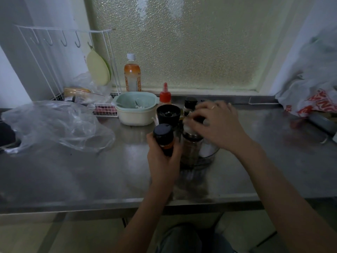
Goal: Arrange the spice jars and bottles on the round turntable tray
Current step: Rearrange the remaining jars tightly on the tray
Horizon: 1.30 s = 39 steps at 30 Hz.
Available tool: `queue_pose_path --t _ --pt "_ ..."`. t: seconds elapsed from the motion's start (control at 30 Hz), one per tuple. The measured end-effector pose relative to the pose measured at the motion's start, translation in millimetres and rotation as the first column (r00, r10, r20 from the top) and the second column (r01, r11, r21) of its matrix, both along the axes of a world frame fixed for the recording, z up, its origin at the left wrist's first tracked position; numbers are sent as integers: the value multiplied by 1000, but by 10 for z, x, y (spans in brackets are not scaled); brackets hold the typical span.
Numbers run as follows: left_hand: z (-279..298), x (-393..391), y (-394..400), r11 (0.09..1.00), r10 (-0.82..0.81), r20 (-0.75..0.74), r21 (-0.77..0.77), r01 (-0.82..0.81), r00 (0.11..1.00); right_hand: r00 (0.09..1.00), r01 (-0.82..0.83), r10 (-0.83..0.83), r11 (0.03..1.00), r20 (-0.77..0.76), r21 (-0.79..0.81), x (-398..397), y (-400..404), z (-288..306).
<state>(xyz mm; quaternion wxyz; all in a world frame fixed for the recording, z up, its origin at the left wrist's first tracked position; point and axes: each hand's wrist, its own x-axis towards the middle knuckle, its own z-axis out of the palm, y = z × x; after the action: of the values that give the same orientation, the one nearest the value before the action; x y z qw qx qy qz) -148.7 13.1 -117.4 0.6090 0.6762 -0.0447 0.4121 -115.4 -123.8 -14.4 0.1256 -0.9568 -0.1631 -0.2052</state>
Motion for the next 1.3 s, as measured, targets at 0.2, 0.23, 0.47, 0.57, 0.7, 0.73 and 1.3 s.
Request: queue_pose_path --t 0.2,0.23,0.47,0.57,0.7,0.73,1.3 --pt "-11 15 11 999 18 -28 -31 -19 999 975 -88 62 990 -212 -112 731 220 301" --pt "-19 14 11 999 15 -27 -33 -15 1000 952 -105 46 977 -303 -183 821 288 283" --pt "-27 20 13 1000 4 -34 -19 -5 999 876 -222 78 942 -476 -253 963 391 208" --pt "-30 23 11 1000 -8 -29 -20 8 1000 868 -246 223 969 -444 8 956 270 230" --pt "-20 8 0 1000 -22 -24 -1 22 999 957 -159 195 972 -214 175 926 144 241" --pt "-16 4 -2 1000 -18 -24 8 18 1000 963 -165 193 974 -191 154 908 154 224" --pt "-73 49 12 1000 -10 -91 22 12 996 943 -226 316 835 -101 501 135 98 163"
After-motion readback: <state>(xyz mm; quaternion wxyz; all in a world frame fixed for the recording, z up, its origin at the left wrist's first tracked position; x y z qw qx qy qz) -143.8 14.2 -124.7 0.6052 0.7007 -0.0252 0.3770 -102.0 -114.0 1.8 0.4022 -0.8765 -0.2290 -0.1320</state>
